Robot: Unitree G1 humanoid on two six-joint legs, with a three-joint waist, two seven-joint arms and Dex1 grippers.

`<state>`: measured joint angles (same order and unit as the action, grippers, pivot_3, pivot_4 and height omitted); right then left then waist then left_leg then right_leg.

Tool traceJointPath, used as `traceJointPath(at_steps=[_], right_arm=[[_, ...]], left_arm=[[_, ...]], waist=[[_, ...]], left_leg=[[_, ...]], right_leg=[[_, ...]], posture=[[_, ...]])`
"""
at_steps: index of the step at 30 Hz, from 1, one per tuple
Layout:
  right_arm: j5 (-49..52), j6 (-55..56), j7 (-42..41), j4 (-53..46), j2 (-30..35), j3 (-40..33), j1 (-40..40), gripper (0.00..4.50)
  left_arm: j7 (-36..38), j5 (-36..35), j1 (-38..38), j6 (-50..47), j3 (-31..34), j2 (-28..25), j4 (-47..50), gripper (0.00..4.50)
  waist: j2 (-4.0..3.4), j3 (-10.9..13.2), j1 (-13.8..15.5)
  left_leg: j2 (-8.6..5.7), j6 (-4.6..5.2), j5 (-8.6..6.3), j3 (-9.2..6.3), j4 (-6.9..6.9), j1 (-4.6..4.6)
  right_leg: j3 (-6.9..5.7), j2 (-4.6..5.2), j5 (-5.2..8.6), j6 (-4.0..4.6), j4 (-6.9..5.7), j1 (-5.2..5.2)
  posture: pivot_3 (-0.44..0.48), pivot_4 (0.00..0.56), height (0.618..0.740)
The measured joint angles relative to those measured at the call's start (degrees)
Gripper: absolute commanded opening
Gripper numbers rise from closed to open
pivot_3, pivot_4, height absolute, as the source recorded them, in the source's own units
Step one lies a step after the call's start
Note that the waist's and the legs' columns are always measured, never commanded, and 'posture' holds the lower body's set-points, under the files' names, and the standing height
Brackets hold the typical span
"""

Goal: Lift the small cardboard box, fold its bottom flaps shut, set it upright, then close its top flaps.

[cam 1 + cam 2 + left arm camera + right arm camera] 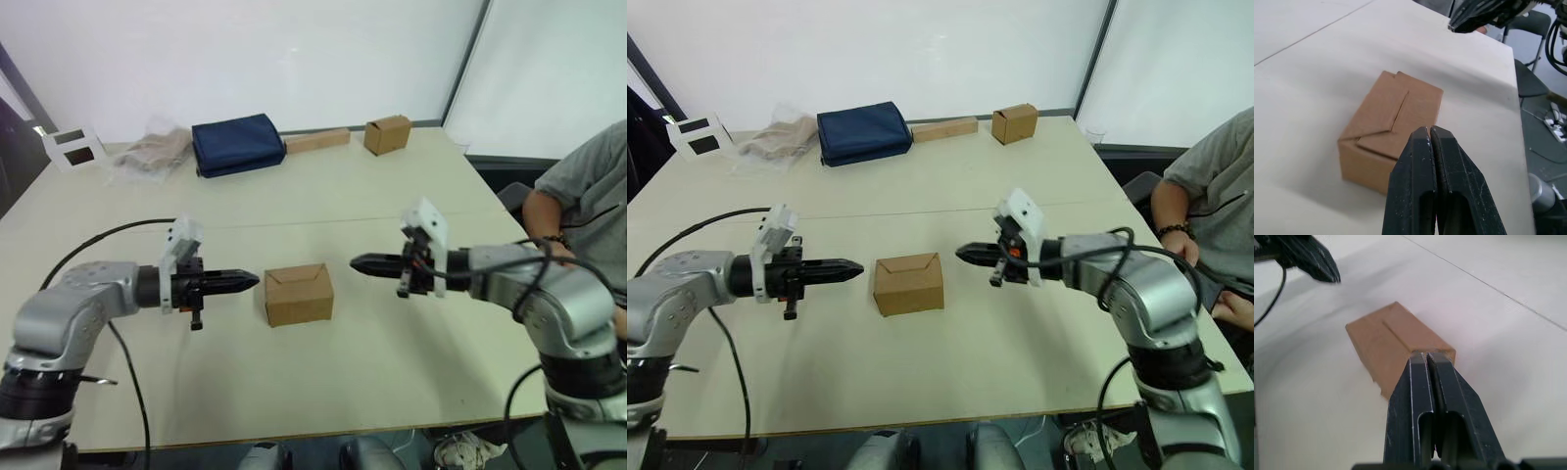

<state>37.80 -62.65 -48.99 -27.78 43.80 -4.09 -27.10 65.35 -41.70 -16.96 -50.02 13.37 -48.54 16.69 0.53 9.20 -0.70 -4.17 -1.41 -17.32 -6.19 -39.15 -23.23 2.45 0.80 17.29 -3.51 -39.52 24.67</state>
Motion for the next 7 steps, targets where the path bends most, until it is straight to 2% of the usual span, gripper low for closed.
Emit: traceJointPath(at_steps=[7], right_arm=[[9.45,-4.79,-2.50,-8.33,7.65,-9.04,6.21,0.00]], left_arm=[[2.80,-3.08,8.44,-1.56,7.95,-7.83,1.67,0.05]], waist=[[0.00,0.01,0.09]], left_leg=[[0.03,0.08,-0.05,0.00,0.04,0.23]], right_leg=[[-0.02,0.01,0.00,0.00,0.12,-0.30]], posture=[[0.000,0.150,0.740]])
